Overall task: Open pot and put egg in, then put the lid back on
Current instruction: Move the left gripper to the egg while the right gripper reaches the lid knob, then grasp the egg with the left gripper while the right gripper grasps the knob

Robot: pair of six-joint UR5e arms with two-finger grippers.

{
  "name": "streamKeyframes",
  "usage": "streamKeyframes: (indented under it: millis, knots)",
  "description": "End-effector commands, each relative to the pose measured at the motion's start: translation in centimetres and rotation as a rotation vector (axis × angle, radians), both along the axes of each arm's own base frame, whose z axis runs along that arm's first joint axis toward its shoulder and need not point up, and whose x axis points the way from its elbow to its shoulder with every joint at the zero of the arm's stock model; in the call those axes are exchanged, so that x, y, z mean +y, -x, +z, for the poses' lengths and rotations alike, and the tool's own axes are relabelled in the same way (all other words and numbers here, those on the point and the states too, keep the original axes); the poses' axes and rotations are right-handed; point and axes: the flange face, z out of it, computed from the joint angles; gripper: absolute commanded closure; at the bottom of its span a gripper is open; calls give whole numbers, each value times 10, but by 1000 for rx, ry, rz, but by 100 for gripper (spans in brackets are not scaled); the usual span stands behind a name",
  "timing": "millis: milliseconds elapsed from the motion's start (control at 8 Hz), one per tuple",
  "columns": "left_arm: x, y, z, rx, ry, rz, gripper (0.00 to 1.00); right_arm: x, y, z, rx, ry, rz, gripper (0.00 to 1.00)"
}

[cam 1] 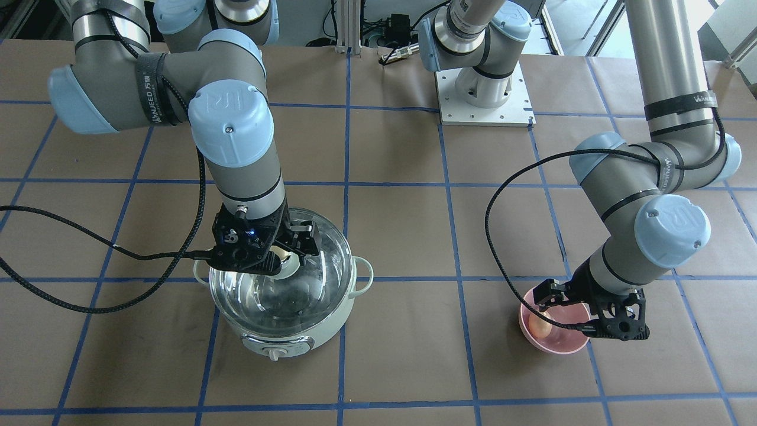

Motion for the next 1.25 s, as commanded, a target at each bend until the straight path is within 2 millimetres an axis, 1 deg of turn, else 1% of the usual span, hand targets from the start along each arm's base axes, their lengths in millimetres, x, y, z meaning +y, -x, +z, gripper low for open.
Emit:
streamKeyframes:
  millis: [0, 125, 250, 375, 500, 625, 750, 1125]
  knots:
    - [-2, 0, -22, 7, -30, -16, 0, -1, 0, -7, 4, -12, 2, 3]
    - [-3, -1, -34, 12, -47, -14, 1, 0, 0, -9, 5, -18, 2, 4]
    - [-4, 1, -43, 28, -58, -17, 3, 1, 0, -12, 6, -24, -4, 8]
    - [-5, 0, -47, 30, -58, -37, 3, 1, 0, -12, 4, -24, -10, 23]
    - [-6, 0, -51, 32, -59, -37, 3, 1, 0, -12, 6, -24, -8, 27]
    - [-7, 0, -59, 35, -71, -39, 3, 1, 0, -12, 2, -26, -10, 40]
    - [-7, 0, -59, 34, -67, -37, 3, 1, 0, -12, 2, -26, -11, 49]
    - [-12, -1, -74, 32, -59, -39, 4, 1, 0, -12, 2, -29, -10, 88]
